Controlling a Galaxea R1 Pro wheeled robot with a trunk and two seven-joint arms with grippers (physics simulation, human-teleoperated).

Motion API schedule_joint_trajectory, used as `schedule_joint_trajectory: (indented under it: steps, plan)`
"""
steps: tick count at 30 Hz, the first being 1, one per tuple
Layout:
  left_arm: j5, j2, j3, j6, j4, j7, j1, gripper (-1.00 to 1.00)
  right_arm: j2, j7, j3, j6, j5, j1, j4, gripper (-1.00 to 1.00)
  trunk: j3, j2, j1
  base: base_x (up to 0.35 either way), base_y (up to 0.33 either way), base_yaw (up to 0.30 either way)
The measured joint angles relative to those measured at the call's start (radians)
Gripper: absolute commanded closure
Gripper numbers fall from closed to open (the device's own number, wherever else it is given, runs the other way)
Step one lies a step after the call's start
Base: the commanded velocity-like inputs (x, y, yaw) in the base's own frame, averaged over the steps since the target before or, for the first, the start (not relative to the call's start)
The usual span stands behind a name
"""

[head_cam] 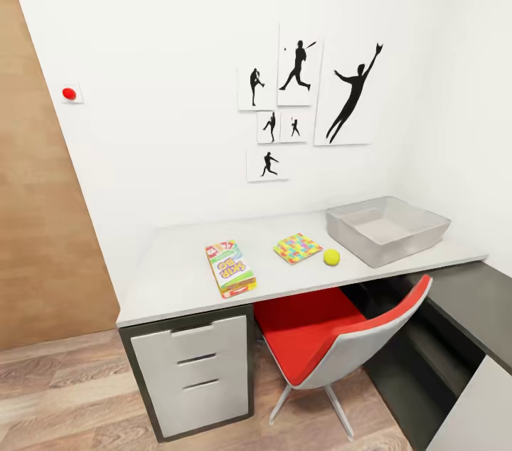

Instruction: Put all the toys in the child's room - the three board games (two on the bed and one on the table), the two jigsaw puzzles on the table, and the tennis ball on the table - inside the toy box on the table in the child's room.

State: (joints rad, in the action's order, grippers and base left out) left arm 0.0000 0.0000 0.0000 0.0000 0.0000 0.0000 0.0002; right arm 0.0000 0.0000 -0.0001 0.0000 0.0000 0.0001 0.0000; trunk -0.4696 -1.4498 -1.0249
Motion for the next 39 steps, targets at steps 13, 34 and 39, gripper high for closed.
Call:
schedule_joint_trajectory:
  steps: [13, 34, 39]
  plan:
    - [0.000, -0.010, 0.000, -0.004, -0.003, 0.000, -0.002, -1.00, 0.021, -0.003, -0.002, -0.002, -0.004, -0.002, -0.003, -1.00, 0.000, 0.000, 0.000, 0.000, 0.000, 0.000]
    - [0.000, -0.008, -0.001, -0.004, -0.003, 0.000, -0.002, -1.00, 0.021, -0.003, -0.002, -0.006, -0.008, -0.002, -0.003, -1.00, 0.000, 0.000, 0.000, 0.000, 0.000, 0.000]
    - [0.000, -0.008, 0.002, -0.004, -0.003, 0.000, -0.002, -1.00, 0.026, -0.003, -0.001, -0.006, -0.005, -0.002, -0.003, -1.00, 0.000, 0.000, 0.000, 0.000, 0.000, -0.021]
